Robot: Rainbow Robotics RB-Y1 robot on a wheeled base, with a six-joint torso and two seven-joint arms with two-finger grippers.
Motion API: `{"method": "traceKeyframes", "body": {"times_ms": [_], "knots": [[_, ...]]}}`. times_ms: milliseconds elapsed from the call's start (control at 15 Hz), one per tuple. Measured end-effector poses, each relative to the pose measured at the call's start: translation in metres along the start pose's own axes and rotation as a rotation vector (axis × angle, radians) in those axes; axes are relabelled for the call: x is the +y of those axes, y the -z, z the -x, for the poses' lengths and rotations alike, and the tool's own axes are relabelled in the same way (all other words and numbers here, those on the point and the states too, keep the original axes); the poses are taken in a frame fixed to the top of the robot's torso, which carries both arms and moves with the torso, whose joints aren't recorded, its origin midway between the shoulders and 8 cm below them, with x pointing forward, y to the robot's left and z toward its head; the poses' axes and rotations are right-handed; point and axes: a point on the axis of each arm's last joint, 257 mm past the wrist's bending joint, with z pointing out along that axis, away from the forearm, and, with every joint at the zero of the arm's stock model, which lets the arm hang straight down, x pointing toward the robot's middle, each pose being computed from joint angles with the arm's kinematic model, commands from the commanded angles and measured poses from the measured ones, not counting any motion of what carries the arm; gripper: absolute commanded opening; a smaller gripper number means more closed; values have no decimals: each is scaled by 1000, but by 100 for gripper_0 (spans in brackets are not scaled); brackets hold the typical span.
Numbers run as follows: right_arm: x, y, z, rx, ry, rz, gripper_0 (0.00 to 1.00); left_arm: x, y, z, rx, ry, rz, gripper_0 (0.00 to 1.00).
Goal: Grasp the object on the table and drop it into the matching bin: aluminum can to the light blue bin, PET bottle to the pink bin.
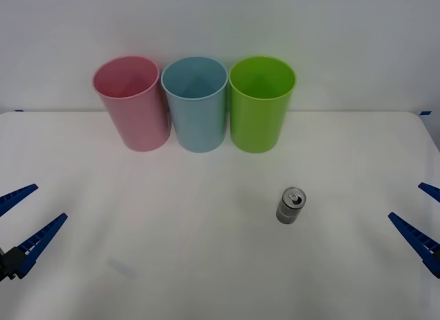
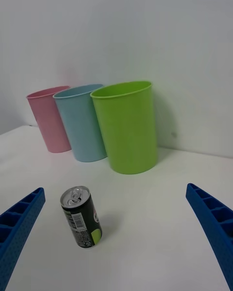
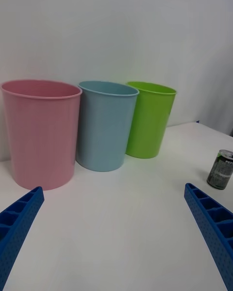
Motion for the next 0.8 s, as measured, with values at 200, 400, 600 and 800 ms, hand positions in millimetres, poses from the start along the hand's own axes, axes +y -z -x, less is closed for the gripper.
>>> {"method": "traceKeyframes", "body": {"times_ms": [200,400,600,800], "knots": [[1,3,-7,9,-16,-5,100,0,0,0,0,0,0,100],[5,1,-8,15,-21,9,100,0,0,0,0,0,0,100],[7,0,-11,18,-23,11,100,0,0,0,0,0,0,100],[12,-7,-27,37,-43,20,100,0,0,0,0,0,0,100]]}}
